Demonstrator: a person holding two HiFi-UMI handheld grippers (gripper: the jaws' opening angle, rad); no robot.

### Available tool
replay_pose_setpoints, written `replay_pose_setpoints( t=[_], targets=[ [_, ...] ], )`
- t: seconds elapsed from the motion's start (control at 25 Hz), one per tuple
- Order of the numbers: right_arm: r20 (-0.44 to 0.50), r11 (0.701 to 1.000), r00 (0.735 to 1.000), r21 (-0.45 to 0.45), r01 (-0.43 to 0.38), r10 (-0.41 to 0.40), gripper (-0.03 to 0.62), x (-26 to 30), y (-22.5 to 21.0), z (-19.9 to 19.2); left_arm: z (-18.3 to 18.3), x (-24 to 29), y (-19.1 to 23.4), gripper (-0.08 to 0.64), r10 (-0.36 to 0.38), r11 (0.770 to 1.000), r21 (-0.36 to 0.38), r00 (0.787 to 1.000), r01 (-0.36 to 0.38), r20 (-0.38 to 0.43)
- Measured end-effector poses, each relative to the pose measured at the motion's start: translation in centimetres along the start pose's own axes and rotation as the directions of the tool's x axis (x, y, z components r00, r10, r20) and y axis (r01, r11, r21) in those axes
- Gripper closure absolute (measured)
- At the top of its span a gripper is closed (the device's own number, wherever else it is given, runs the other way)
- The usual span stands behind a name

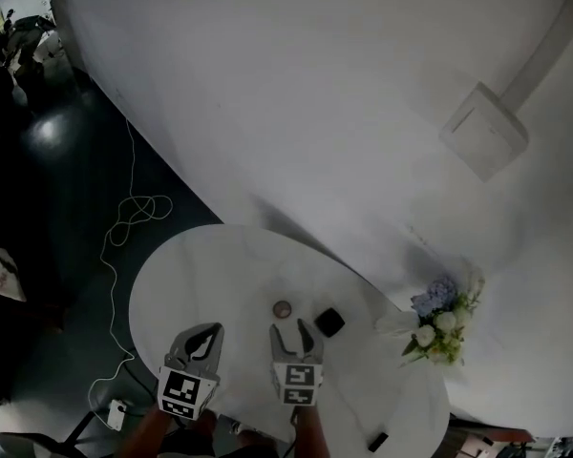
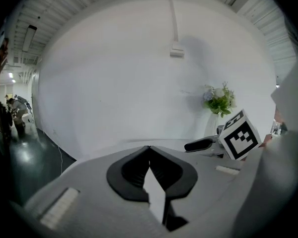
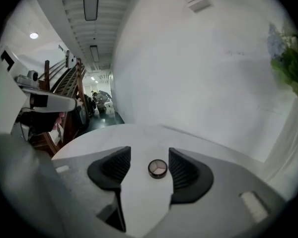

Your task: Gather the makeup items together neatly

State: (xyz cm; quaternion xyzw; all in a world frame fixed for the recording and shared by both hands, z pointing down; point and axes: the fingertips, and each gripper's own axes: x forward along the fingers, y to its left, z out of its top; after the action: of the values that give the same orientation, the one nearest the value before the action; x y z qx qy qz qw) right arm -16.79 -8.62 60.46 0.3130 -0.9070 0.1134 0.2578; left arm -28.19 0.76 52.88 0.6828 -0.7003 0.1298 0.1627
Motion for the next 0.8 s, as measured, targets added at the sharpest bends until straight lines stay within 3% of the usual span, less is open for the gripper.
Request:
replay_pose_setpoints(
  t=[0.8],
  targets=[
    [-0.151, 1.0, 0.988, -0.006, 0.014, -0.015, 0.339, 7.5, -1.2, -5.2, -5.9, 2.7, 2.0, 0.549, 0.001, 0.999, -0.053, 0.994, -0.007, -0.113]
  ],
)
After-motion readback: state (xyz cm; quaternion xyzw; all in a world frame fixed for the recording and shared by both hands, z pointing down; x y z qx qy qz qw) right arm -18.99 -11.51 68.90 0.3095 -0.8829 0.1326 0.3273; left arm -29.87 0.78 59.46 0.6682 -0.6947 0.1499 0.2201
